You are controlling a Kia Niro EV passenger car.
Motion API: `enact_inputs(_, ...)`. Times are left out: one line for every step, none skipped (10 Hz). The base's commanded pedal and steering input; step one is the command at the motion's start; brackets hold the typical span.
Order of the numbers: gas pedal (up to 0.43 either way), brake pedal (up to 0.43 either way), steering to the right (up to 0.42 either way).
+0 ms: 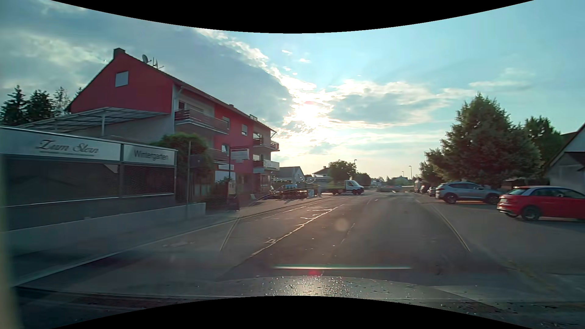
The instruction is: Follow the waypoints while adhering to traffic rules and regulations
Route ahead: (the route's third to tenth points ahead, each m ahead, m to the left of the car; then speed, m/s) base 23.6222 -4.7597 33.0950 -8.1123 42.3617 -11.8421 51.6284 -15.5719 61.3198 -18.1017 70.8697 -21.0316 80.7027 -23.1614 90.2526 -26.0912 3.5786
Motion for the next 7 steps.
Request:
enact_inputs(0.248,0.000,0.468)
enact_inputs(0.248,0.000,0.394)
enact_inputs(0.260,0.000,0.332)
enact_inputs(0.260,0.000,0.265)
enact_inputs(0.268,0.000,0.207)
enact_inputs(0.280,0.000,0.166)
enact_inputs(0.287,0.000,0.122)
